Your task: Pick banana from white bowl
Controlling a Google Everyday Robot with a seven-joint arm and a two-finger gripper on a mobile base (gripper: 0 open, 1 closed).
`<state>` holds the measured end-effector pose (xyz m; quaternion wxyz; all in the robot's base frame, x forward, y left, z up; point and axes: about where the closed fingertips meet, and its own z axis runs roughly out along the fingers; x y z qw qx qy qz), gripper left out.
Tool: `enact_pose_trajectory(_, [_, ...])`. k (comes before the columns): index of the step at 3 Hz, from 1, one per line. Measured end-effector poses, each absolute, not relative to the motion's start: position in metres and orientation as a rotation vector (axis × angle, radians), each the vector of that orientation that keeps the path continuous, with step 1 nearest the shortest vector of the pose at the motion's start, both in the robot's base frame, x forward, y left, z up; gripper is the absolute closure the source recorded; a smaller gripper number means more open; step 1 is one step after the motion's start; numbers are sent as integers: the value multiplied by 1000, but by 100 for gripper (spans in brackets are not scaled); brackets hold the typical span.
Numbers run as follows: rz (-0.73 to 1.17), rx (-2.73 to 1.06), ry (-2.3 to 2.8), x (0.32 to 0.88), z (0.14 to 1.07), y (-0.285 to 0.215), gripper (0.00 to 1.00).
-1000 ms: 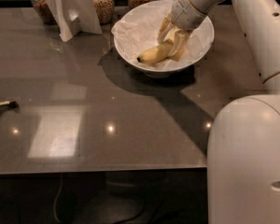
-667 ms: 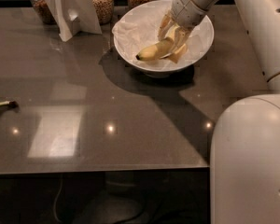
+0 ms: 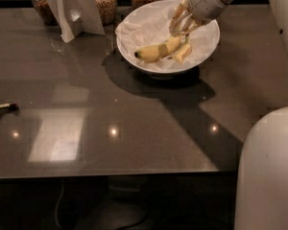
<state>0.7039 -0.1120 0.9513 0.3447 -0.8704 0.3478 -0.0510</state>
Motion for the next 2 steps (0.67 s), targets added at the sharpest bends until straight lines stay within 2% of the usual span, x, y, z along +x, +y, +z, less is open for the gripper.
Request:
enact_pose_trajectory(1, [-130, -2265, 911, 701, 952, -115, 100])
enact_pose_trajectory(2, [-137, -2278, 937, 699, 952, -120, 81])
